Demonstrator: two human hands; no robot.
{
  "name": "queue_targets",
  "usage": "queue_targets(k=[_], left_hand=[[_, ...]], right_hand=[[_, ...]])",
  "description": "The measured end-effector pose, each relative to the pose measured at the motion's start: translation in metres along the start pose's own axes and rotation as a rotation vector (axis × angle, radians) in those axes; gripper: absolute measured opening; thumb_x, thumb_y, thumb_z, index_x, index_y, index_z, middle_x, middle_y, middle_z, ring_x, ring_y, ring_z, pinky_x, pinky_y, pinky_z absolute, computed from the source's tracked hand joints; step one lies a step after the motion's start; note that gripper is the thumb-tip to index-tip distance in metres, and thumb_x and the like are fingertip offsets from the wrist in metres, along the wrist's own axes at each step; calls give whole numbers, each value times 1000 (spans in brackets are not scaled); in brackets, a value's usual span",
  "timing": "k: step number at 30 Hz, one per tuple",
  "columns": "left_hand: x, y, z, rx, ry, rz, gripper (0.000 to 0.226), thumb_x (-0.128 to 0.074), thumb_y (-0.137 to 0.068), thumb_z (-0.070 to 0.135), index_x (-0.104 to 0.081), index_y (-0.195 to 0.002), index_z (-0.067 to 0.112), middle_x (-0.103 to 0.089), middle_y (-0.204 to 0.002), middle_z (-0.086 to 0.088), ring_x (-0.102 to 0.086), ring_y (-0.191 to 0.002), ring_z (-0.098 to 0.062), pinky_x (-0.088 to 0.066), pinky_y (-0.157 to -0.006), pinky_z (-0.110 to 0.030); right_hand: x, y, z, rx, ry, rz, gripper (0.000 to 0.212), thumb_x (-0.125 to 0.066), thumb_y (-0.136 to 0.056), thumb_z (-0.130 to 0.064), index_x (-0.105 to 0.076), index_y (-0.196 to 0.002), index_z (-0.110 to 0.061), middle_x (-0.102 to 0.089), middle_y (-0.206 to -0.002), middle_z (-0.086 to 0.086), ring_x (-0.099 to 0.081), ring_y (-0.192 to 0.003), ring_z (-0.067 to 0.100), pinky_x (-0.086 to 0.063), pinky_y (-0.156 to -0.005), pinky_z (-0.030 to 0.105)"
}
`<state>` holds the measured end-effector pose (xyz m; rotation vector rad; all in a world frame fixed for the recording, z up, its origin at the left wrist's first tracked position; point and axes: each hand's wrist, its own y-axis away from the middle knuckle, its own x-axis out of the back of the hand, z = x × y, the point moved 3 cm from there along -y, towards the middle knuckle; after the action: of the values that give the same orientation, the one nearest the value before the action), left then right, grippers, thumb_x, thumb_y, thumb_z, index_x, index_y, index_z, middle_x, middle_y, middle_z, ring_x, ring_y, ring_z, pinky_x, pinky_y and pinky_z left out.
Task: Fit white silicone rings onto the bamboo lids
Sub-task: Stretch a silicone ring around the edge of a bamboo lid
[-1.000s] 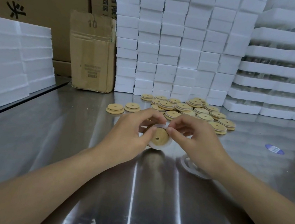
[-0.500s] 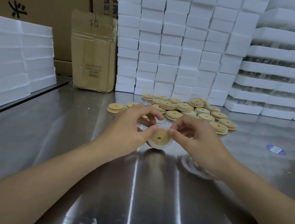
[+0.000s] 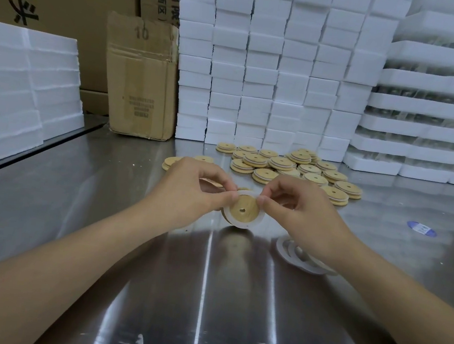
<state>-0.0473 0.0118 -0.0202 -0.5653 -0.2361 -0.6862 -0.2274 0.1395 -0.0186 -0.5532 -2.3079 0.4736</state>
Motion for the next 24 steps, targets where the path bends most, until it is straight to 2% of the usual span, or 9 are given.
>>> queue_targets(k=[3, 6, 12, 16, 21, 24], left_hand=[[2, -1, -2, 66, 77, -25, 5, -85, -90, 9, -81, -89, 5, -82, -84, -7, -79, -79, -15, -66, -77, -33], [3, -3, -4, 117, 140, -47, 3, -82, -92, 8, -81, -92, 5, -83, -88, -8, -79, -83, -15, -65, -73, -27], [5, -4, -6, 160, 152, -122, 5, -84, -90, 12, -82, -85, 12, -83, -90, -8, -78, -86, -13, -65, -78, -28], [10, -4, -4, 150, 76, -134, 7, -86, -89, 17, -84, -89, 10, -82, -89, -7, -77, -86, -12, -65, -83, -29], [12, -5, -2, 153, 39, -159, 12, -86, -88, 15, -82, -92, 5, -80, -89, -9, -75, -85, -12, -65, -88, -32], [13, -5, -2, 145, 18, -166, 11, -87, -87, 17, -83, -90, 7, -80, -87, -7, -75, -84, -10, -64, -83, -28]], right_hand=[[0, 0, 0, 2, -18, -8, 12, -76, -95, -16, -73, -84, -18, -73, -83, -5, -69, -81, 12, -55, -81, 30], [0, -1, 1, -3, -36, -23, 12, -76, -96, -18, -73, -85, -18, -73, -83, -6, -68, -80, 11, -53, -79, 28], [1, -2, 2, -6, -43, -25, 11, -76, -96, -20, -74, -86, -17, -74, -84, -4, -70, -82, 13, -56, -81, 31], [1, -2, 4, -5, -59, -41, 11, -76, -97, -20, -74, -87, -16, -74, -85, -4, -69, -80, 11, -54, -79, 29], [1, -4, 6, -31, -101, -27, 12, -74, -98, -19, -73, -86, -15, -75, -86, 3, -69, -88, 34, -54, -84, 50], [2, -5, 7, -31, -92, -48, 12, -75, -98, -19, -73, -87, -14, -75, -85, 4, -68, -81, 29, -53, -77, 44]])
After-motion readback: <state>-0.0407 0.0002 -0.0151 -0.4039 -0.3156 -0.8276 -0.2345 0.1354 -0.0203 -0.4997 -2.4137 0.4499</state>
